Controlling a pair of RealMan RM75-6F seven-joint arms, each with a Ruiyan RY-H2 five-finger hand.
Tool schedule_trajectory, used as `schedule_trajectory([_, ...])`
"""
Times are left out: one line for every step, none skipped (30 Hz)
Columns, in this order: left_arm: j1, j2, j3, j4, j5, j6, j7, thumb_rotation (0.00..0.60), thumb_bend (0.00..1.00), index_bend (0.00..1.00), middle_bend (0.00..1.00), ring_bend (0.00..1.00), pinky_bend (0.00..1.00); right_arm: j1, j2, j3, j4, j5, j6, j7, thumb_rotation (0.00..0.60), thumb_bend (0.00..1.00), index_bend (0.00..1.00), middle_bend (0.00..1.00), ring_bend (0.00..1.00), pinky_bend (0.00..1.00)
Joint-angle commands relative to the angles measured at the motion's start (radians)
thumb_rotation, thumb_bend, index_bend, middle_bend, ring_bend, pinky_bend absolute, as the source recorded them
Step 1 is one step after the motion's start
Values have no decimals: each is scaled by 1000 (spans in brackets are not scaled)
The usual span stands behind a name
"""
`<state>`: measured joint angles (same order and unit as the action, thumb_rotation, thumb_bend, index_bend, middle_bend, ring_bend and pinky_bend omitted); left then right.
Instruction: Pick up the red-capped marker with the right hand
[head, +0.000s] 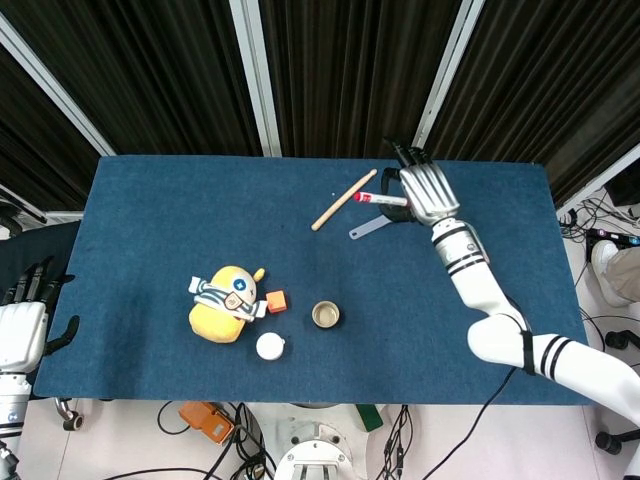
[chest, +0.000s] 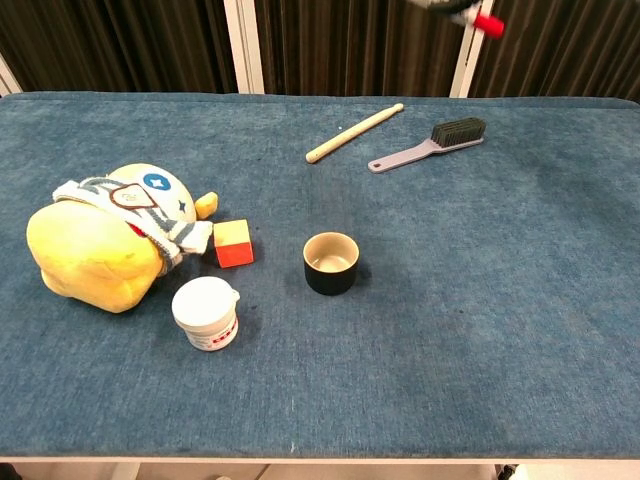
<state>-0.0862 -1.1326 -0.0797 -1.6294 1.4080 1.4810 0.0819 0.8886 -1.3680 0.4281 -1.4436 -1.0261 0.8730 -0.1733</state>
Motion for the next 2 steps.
schedule_trajectory([0, 0, 0, 0, 0, 1, -1, 600, 337, 214, 0, 0, 170, 0, 43, 11, -55, 21, 18, -30, 600, 593, 711, 87, 139, 171])
schedule_trajectory([1, 0, -1, 0, 0, 1, -1, 600, 337, 214, 0, 0, 170, 1, 50, 9, -65, 25, 20, -35, 600, 593, 711, 87, 139, 171])
